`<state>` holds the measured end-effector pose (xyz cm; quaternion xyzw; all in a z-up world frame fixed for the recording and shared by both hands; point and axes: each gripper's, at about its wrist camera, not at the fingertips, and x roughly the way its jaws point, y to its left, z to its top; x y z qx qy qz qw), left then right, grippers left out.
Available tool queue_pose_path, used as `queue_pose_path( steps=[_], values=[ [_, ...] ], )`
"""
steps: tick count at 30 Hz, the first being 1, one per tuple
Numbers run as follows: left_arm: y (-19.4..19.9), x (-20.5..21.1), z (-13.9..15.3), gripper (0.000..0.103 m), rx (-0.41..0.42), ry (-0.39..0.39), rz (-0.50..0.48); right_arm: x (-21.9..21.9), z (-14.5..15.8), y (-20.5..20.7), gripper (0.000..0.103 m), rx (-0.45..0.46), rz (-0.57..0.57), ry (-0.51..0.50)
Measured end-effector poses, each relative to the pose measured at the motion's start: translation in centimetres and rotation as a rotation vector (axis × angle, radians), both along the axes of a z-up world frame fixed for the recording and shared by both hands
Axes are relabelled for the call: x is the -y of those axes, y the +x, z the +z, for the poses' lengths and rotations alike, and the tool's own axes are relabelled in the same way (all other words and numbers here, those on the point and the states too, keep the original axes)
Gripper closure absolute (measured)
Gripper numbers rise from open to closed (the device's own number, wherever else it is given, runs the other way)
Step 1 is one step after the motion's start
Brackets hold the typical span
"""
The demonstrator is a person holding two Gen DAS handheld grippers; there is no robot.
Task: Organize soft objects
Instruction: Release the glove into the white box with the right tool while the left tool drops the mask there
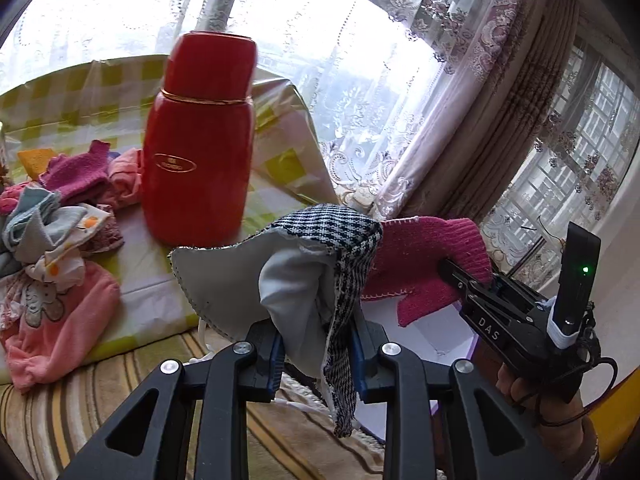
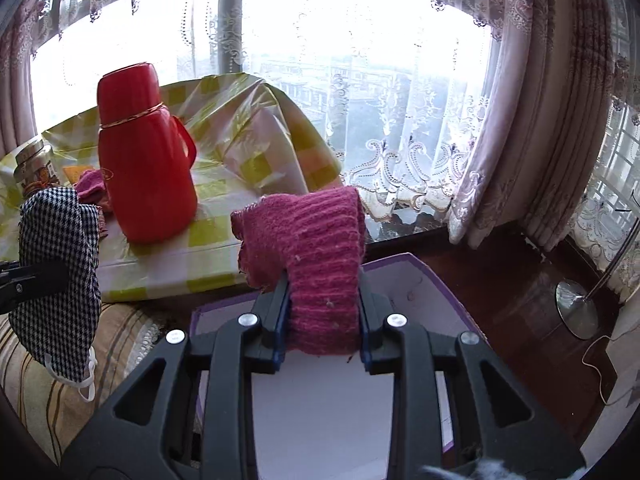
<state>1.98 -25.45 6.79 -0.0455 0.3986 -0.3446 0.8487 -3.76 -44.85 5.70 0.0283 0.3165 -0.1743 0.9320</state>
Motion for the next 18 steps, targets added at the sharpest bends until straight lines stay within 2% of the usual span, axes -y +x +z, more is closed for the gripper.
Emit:
queue_pose_path(
  steps=[3, 4, 8, 9, 12, 15, 17, 18],
  values=[
    [-0.9, 2.0, 0.3, 0.052, -0.013, -0.026, -0.064, 2.0, 0.1, -0.8, 0.063, 0.004, -0.068, 0.002],
    [-1.1, 2.5, 0.5, 0.044, -0.009, -0.028, -0.081, 2.4, 0.1, -1.0, 0.058, 0.005, -0.085, 0.002],
    [-2.3, 3.8, 1.2, 0.028, 0.011, -0.032, -0.122, 3.6, 0.5, -1.9, 0.032, 0.031, -0.128, 0.000],
    [-2.4, 3.8, 1.2, 0.024, 0.016, -0.030, -0.123, 3.7, 0.6, -2.0, 0.030, 0.033, -0.137, -0.006],
    [-2.3, 3.5, 1.2, 0.021, 0.021, -0.024, -0.108, 3.8, 0.8, -1.7, 0.026, 0.031, -0.152, -0.022],
    [-1.2, 2.6, 0.9, 0.021, 0.014, -0.027, -0.046, 3.1, 0.9, -1.5, 0.020, 0.037, -0.136, -0.023],
    [-1.2, 2.0, 0.9, 0.020, 0.058, -0.011, -0.014, 2.6, 1.2, -1.6, 0.010, 0.067, -0.119, -0.014],
    [-1.2, 1.7, 0.9, 0.020, 0.092, 0.004, -0.013, 2.3, 1.3, -1.6, 0.009, 0.077, -0.113, -0.014]
  ],
)
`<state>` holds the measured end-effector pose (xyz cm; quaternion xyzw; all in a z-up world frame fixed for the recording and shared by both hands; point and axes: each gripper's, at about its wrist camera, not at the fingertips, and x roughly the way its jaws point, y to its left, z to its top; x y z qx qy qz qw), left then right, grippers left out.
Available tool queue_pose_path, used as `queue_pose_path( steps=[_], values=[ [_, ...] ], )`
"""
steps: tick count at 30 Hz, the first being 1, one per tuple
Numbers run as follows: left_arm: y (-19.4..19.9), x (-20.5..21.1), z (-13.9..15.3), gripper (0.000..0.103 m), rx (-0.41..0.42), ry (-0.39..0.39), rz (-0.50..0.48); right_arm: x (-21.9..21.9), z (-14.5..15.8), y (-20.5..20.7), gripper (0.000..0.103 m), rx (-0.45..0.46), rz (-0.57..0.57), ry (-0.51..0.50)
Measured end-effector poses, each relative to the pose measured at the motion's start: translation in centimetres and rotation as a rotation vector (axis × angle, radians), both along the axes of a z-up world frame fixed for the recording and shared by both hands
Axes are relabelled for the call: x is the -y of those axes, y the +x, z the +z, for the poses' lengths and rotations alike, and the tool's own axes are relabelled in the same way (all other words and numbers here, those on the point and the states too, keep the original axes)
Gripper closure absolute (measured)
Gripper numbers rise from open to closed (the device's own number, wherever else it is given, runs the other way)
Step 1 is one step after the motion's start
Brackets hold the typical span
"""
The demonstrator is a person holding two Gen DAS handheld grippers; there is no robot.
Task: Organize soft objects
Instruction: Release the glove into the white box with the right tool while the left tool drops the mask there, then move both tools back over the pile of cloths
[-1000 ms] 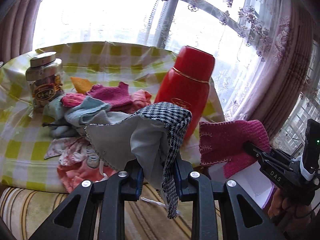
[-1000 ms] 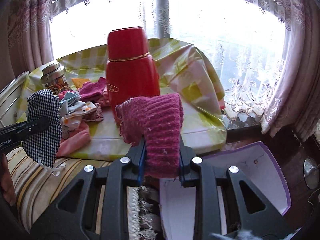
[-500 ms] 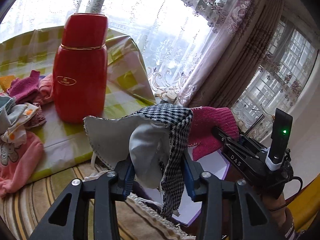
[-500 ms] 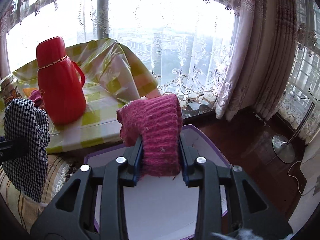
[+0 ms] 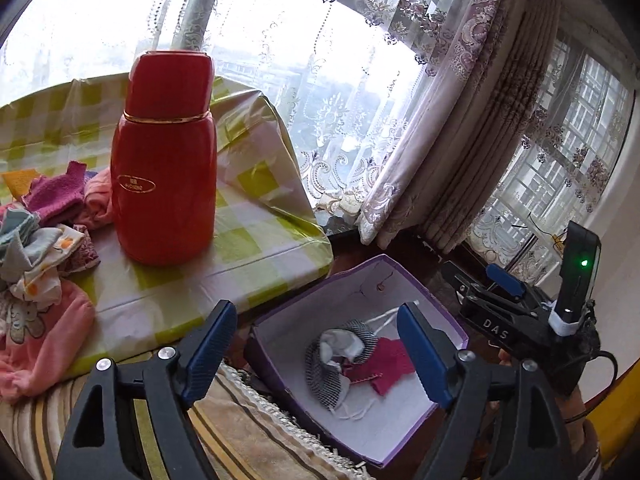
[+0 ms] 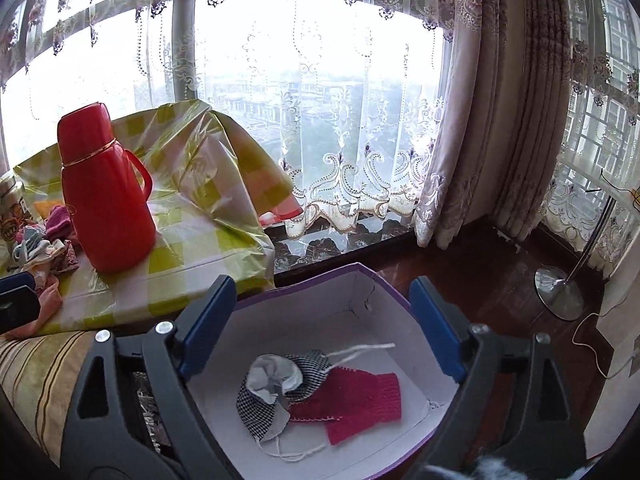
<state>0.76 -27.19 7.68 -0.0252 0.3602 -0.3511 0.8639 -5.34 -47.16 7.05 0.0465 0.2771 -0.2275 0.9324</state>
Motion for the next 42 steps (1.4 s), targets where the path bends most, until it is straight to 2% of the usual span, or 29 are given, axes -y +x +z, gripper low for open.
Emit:
queue_pose_path(
  steps=[3, 5, 8, 16, 22, 26, 33, 42],
  values=[
    [0.3, -1.1, -0.1, 0.020, 0.055, 0.043, 0.008, -1.2, 0.3, 0.3, 0.009, 0.023, 0.018, -0.016],
    [1.1, -2.5, -0.2, 0.020, 0.032, 0.048, 0.043, -2.1, 0.3, 0.6, 0.009, 0.047, 0.043, -0.030],
    [2.6, -5.5, -0.4, 0.020, -0.007, 0.032, 0.118, -3.8, 0.1, 1.5, 0.009, 0.026, 0.117, -0.006],
    [5.3, -14.5, -0.1, 0.020, 0.022, 0.021, 0.357, -9.0, -0.2, 4.1, 0.008, -0.028, 0.275, 0.047],
    [7.2, -20.4, -1.2, 0.024, -0.030, -0.039, 0.478, -13.3, -0.6, 6.2, 0.008, -0.053, 0.379, 0.063],
    [8.4, -23.2, -1.6, 0.027, -0.065, -0.081, 0.531, -15.9, -0.8, 7.8, 0.008, -0.084, 0.443, 0.048],
    [11.2, -26.0, -1.3, 0.029, -0.065, -0.091, 0.576, -19.4, -1.0, 10.4, 0.008, -0.113, 0.542, 0.073],
    [18.5, -28.7, -2.5, 0.040, -0.161, -0.110, 0.632, -22.8, -1.6, 13.0, 0.008, -0.153, 0.616, 0.080]
  ],
)
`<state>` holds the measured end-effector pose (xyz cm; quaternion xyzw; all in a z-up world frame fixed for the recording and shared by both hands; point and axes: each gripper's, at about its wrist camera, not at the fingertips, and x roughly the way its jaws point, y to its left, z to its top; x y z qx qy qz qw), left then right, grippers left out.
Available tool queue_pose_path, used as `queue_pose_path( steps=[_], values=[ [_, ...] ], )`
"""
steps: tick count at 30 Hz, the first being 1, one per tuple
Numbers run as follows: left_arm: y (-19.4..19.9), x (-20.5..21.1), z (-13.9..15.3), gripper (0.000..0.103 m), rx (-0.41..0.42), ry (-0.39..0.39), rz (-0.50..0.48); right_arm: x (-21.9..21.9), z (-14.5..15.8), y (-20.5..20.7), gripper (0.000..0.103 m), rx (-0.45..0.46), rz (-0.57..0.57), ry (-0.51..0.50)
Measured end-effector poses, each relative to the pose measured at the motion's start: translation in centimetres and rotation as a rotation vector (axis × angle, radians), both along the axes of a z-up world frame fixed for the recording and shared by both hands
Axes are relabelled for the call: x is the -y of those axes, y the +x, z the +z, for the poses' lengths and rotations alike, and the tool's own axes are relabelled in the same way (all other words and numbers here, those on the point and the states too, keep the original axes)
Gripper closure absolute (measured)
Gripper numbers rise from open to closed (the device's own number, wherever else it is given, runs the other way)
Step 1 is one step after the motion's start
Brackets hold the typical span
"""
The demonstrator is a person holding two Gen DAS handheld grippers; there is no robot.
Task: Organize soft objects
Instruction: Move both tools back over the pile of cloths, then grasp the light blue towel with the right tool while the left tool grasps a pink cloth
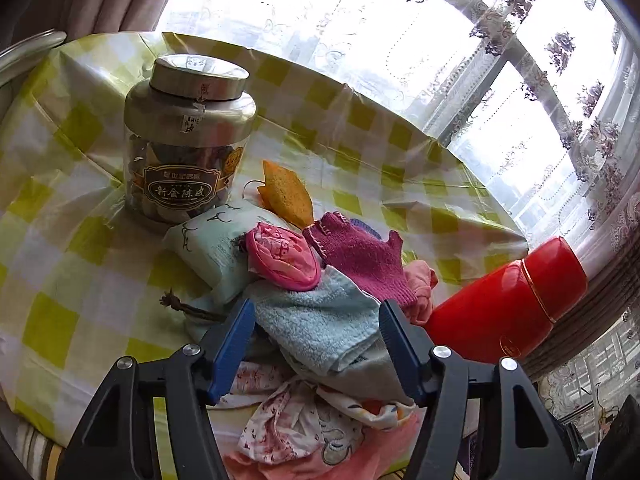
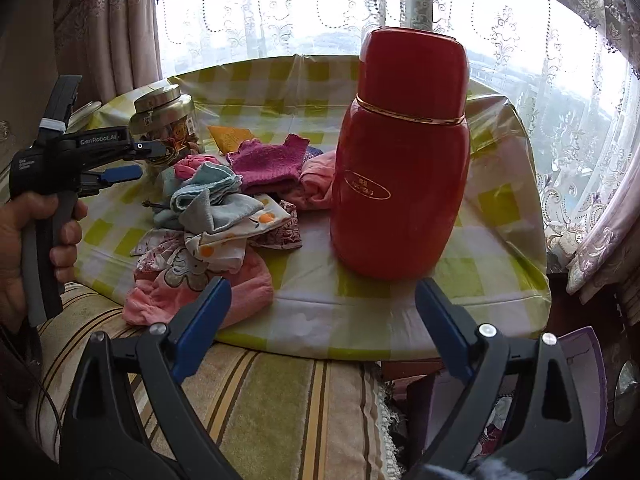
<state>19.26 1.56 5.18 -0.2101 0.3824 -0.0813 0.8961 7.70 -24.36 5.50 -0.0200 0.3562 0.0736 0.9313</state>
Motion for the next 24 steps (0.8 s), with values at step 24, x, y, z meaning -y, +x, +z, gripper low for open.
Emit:
queue_pose_path(
  steps=[24],
  values=[
    [7.0, -3.3, -6.2, 0.079, -0.092, -0.265, 0.054, -10.9, -0.4, 6.7, 0.008, 0.054, 0.205, -0.209]
  ],
)
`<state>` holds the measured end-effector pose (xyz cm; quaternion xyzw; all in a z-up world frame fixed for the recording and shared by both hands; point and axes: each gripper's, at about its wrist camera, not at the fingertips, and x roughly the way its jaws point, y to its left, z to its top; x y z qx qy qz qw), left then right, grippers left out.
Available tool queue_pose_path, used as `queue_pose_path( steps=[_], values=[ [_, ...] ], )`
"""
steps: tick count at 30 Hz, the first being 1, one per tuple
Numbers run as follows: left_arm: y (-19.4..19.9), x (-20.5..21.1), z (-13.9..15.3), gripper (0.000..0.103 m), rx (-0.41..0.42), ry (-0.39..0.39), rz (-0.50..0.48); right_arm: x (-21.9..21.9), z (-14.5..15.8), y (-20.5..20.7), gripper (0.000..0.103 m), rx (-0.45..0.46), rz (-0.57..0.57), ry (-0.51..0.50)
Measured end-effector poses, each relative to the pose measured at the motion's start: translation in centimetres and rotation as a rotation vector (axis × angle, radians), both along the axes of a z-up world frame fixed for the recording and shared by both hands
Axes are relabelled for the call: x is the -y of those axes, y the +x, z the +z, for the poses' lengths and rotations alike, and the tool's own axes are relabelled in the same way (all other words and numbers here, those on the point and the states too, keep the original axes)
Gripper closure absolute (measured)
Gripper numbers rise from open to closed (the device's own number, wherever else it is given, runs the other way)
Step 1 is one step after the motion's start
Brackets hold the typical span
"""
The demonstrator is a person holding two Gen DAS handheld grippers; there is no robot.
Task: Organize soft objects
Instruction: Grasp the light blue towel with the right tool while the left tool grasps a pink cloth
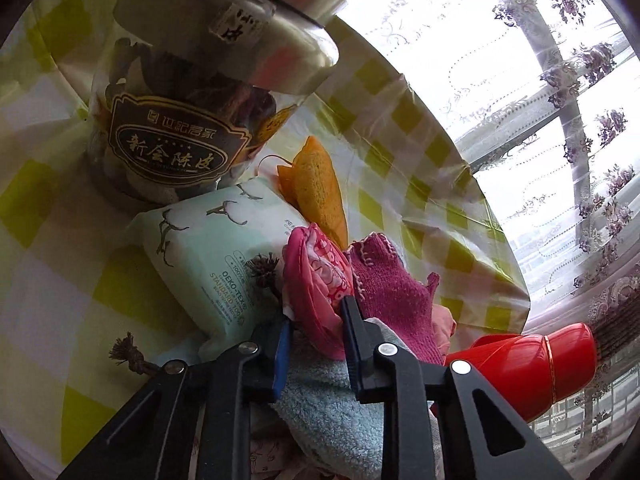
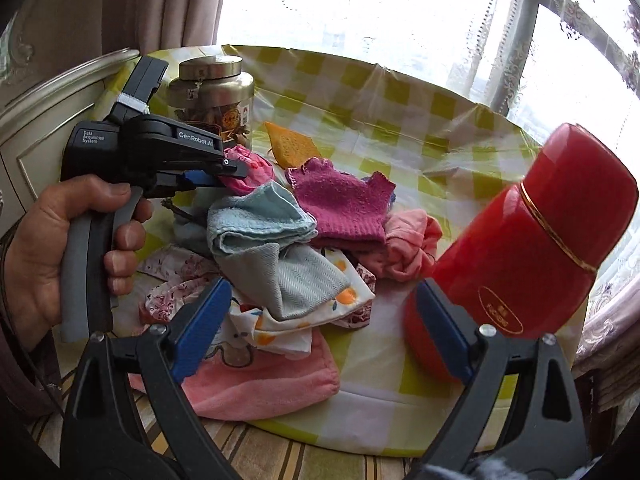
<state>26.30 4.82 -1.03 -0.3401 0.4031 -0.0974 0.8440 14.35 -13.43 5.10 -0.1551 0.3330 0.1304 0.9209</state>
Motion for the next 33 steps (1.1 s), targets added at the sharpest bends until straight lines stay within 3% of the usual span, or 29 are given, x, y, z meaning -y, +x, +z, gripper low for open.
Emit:
queue_pose_path(
  steps=[9, 18, 21, 22, 24, 26, 28, 33],
  values=[
    [-2.4, -1.8, 1.2, 0.082, 0.111, 0.001, 0.019, -6.9, -1.9, 2.0, 0.008, 0.071, 0.174, -0.230],
    [-3.6, -3.6, 1.1, 0.082, 0.145, -0.019, 0.065, -9.6, -4.2, 6.5, 0.009, -0.034, 0.203, -0.212],
    [-3.6, -3.8, 0.9, 0.082, 0.144, -0.021, 0.072, -9.5, -5.1, 8.0, 0.023, -0.093, 0.177, -0.188],
    [-3.6, -3.9, 0.8, 0.082, 0.143, -0.023, 0.073, -9.4, -5.4, 8.4, 0.034, -0.110, 0.164, -0.186],
    [-3.6, -4.0, 0.7, 0.082, 0.142, -0.022, 0.074, -8.8, -5.6, 8.9, 0.041, -0.142, 0.158, -0.140],
    [-3.7, -3.9, 0.7, 0.082, 0.144, -0.021, 0.072, -8.5, -5.5, 8.8, 0.059, -0.137, 0.153, -0.123],
    [-3.7, -3.7, 0.7, 0.082, 0.149, -0.019, 0.068, -8.3, -5.1, 8.5, 0.070, -0.128, 0.154, -0.105],
    [-4.0, -3.4, 1.2, 0.082, 0.180, -0.011, 0.066, -6.2, -3.4, 7.6, 0.074, -0.103, 0.108, 0.022]
  ],
)
